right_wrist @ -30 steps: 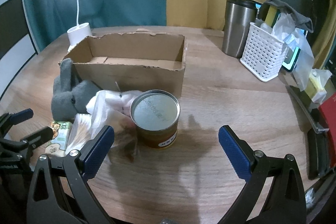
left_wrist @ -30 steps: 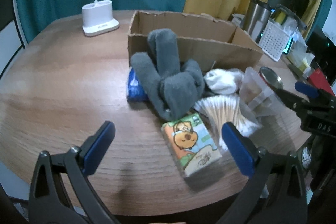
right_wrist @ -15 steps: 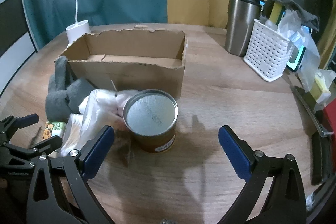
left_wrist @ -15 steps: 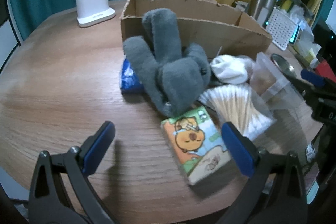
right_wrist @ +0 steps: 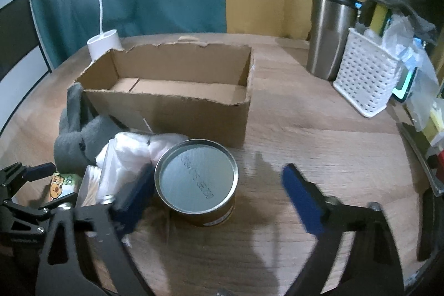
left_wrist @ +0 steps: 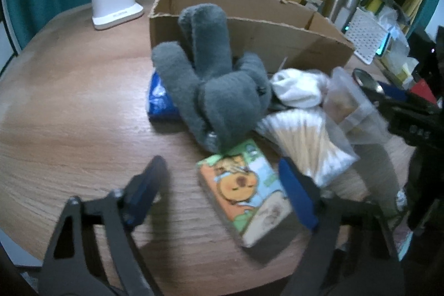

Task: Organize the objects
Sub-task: 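Grasp the tin can with the right gripper while the left grasps the tissue pack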

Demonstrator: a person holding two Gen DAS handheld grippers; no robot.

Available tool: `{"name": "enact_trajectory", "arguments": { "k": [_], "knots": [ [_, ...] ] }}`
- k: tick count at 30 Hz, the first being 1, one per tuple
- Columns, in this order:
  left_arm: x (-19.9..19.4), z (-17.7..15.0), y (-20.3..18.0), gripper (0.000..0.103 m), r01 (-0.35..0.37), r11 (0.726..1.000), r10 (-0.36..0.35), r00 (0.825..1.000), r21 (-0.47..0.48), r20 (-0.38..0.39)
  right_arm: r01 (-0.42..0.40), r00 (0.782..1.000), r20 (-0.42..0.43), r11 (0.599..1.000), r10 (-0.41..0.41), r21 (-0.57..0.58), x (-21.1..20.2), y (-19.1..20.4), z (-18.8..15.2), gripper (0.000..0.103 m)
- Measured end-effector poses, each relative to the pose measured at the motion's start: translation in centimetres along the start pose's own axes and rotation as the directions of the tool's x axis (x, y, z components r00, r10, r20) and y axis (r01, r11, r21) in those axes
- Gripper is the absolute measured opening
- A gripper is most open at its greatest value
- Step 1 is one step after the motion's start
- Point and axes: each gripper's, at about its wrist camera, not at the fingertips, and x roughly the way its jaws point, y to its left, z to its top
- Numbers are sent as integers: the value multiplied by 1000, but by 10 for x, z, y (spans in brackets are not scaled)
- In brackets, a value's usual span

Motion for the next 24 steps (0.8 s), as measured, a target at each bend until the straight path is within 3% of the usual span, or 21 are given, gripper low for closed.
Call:
{"name": "enact_trajectory", "arguments": {
  "k": [1, 2, 4, 12, 24],
  "knots": [
    [-1, 0, -1, 65, 12, 1000, -12, 1000, 5, -1, -3, 1000, -4, 1000, 3, -2, 2, 1, 0, 87],
    [-1, 0, -2, 62, 21, 1000, -21, 1000, 9, -3, -3, 1000, -4, 1000, 3, -4, 3, 1, -1, 86],
    [-1, -1, -4, 62, 22, 1000, -22, 1000, 12, -6, -10, 1000, -3, 1000, 10, -5, 3, 2, -1, 86],
    [-5, -2, -10, 59, 26, 999, -26, 1000, 30, -5, -44, 999, -3, 999, 44, -21, 2, 3, -3, 59],
    [-28, 0, -16, 59, 49, 998, -51, 997, 45, 65, -41, 999, 18, 999, 42, -33, -11, 2, -5, 58]
  ]
}}
